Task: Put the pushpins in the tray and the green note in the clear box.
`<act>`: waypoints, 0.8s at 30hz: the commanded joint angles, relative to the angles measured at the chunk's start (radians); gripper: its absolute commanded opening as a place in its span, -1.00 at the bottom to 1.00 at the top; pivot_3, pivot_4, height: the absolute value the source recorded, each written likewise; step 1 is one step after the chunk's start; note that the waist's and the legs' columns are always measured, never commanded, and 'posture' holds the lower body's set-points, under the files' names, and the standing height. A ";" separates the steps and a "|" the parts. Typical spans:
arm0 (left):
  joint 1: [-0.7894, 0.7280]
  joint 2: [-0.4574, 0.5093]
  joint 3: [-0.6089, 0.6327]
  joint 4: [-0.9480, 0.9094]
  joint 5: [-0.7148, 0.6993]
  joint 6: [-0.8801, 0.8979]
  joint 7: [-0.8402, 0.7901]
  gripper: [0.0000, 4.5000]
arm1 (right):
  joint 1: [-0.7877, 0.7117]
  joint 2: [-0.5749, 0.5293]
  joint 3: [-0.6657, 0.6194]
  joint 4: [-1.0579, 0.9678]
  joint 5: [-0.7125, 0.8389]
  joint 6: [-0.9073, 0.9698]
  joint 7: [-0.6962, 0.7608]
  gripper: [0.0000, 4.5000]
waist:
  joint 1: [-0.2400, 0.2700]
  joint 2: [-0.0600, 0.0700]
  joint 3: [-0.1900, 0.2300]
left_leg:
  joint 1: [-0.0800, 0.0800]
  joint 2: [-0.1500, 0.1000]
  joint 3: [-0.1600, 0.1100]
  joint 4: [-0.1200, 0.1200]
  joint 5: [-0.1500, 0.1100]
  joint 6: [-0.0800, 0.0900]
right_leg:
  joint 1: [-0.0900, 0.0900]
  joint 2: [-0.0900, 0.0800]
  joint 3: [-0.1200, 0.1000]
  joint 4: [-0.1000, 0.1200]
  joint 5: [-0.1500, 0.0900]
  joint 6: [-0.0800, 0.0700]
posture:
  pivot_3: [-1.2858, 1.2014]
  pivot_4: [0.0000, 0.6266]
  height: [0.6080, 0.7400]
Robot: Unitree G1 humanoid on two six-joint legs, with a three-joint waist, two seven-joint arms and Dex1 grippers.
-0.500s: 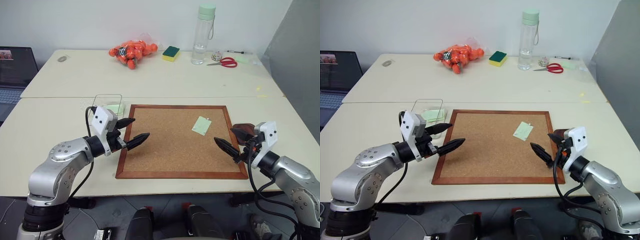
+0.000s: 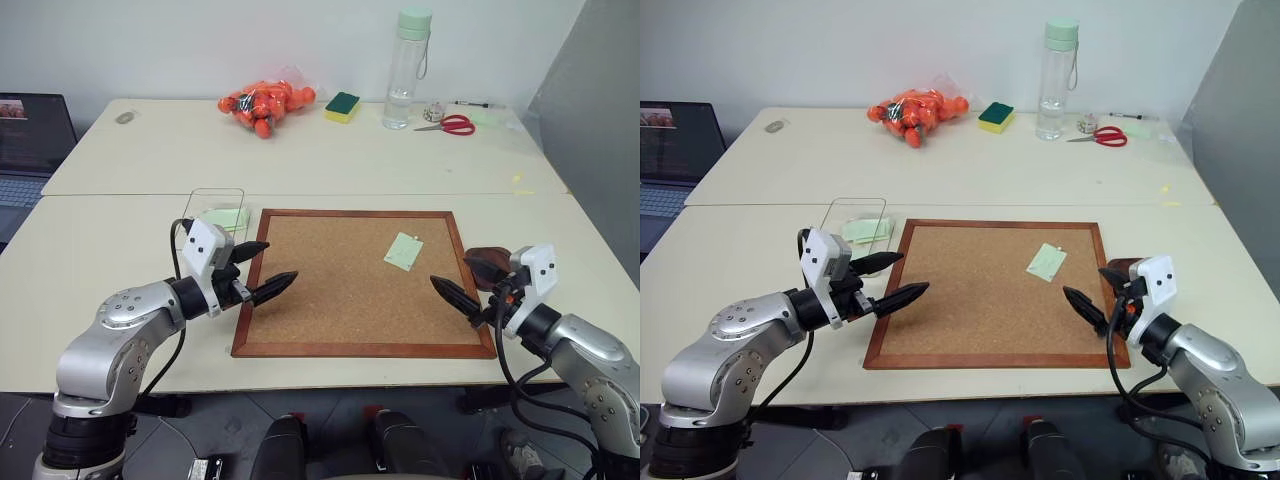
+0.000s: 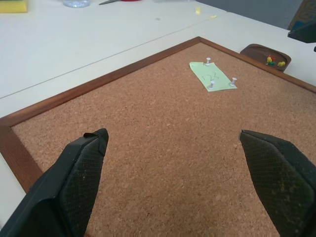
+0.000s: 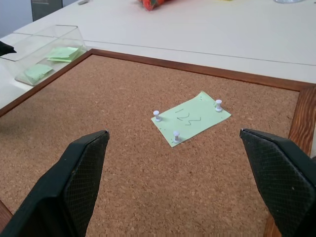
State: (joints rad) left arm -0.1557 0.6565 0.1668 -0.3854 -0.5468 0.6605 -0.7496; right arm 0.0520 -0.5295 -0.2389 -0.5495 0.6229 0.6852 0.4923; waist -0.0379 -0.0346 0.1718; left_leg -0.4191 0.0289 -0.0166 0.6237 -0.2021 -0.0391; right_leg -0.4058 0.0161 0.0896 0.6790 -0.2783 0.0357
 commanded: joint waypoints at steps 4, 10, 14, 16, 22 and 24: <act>0.116 0.101 0.232 0.002 0.008 -0.032 0.010 0.98 | 0.079 -0.054 -0.165 -0.054 0.022 -0.009 -0.005 1.00 | -0.003 0.000 0.000 | 0.000 0.001 0.000 0.000 0.000 0.000 | 0.000 0.000 0.000 0.000 0.000 -0.001 | 0.03 -0.52 1.00; 0.137 0.163 0.287 0.055 0.026 -0.062 -0.026 0.98 | 0.067 -0.077 -0.187 -0.017 0.020 -0.012 0.005 1.00 | -0.001 -0.001 0.001 | 0.001 0.000 0.001 0.001 0.000 0.000 | 0.000 -0.001 0.000 0.000 -0.003 -0.005 | 0.03 -0.52 1.00; 0.130 0.175 0.283 0.069 0.033 -0.079 -0.024 0.98 | 0.063 -0.070 -0.170 -0.016 0.018 -0.010 -0.001 1.00 | 0.001 -0.001 0.001 | 0.001 0.000 0.001 0.001 0.000 0.000 | 0.000 -0.001 0.001 0.000 -0.003 -0.006 | 0.03 -0.52 1.00; 0.136 0.166 0.280 0.055 0.024 -0.076 -0.021 0.98 | 0.066 -0.066 -0.164 -0.022 0.020 -0.009 -0.004 1.00 | 0.003 -0.001 0.001 | 0.001 0.000 0.002 0.001 0.000 0.000 | 0.000 -0.001 0.001 0.000 -0.003 -0.006 | 0.03 -0.52 1.00; 0.119 0.127 0.226 0.000 0.000 -0.056 -0.004 0.98 | 0.057 -0.057 -0.146 -0.031 0.023 -0.005 -0.019 1.00 | 0.004 -0.001 0.001 | 0.001 0.001 0.001 0.000 0.000 0.000 | 0.000 -0.001 0.002 0.001 -0.003 -0.005 | 0.03 -0.52 1.00; 0.104 0.114 0.200 -0.012 -0.001 -0.053 0.007 0.98 | 0.046 -0.055 -0.138 -0.029 0.024 -0.007 -0.026 1.00 | 0.004 -0.001 0.001 | 0.001 0.001 0.001 0.000 0.000 0.000 | 0.000 -0.001 0.002 0.001 -0.002 -0.003 | 0.03 -0.52 1.00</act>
State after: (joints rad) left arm -0.0256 0.7763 0.3819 -0.3523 -0.5322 0.6085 -0.7536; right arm 0.1205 -0.5836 -0.3689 -0.5493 0.6387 0.6871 0.4759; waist -0.0339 -0.0359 0.1730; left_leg -0.4185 0.0294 -0.0158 0.6243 -0.2021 -0.0391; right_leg -0.4054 0.0149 0.0916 0.6795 -0.2791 0.0344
